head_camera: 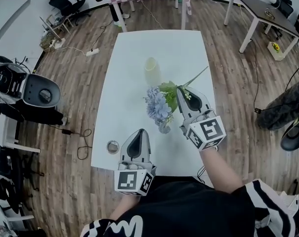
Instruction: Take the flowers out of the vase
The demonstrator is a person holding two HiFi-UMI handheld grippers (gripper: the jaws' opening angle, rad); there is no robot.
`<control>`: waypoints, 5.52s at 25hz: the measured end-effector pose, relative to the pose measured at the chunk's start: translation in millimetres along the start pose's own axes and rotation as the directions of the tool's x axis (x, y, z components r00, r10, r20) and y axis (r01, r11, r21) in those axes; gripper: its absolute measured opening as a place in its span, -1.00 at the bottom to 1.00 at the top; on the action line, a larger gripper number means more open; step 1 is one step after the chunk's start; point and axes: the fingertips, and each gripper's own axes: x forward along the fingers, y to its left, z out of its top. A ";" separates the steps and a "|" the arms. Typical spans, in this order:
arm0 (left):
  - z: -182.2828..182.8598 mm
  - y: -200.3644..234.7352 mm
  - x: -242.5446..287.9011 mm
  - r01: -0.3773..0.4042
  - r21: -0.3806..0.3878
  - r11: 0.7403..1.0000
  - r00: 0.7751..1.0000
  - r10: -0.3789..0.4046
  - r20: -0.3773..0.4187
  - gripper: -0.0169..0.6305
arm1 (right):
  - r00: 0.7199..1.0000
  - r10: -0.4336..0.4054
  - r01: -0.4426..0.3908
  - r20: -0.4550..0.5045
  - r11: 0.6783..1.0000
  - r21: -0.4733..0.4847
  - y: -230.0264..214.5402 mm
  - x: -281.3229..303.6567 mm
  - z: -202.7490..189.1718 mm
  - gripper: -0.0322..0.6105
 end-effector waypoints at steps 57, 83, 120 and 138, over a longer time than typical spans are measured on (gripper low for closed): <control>-13.8 -32.8 37.2 0.096 0.005 0.995 0.994 -0.095 -0.047 -0.93 | 0.989 0.035 -0.027 -0.146 0.998 0.054 -8.6 -32.9 -80.4 -0.42; -2.9 -37.2 -8.7 0.112 0.003 0.994 0.994 -0.112 0.017 -0.93 | 0.980 0.192 -0.195 -0.056 0.980 -0.047 107.1 -78.0 -19.8 -0.85; 1.1 -60.6 -280.5 0.216 0.058 0.975 0.974 -0.219 0.051 -0.93 | 0.995 0.103 -0.102 0.016 0.992 -0.076 336.0 -255.3 21.5 -0.85; -15.8 -122.4 -329.4 0.238 0.068 0.969 0.970 -0.241 0.039 -0.93 | 0.996 0.089 -0.087 0.027 0.994 -0.060 342.4 -335.5 28.8 -0.85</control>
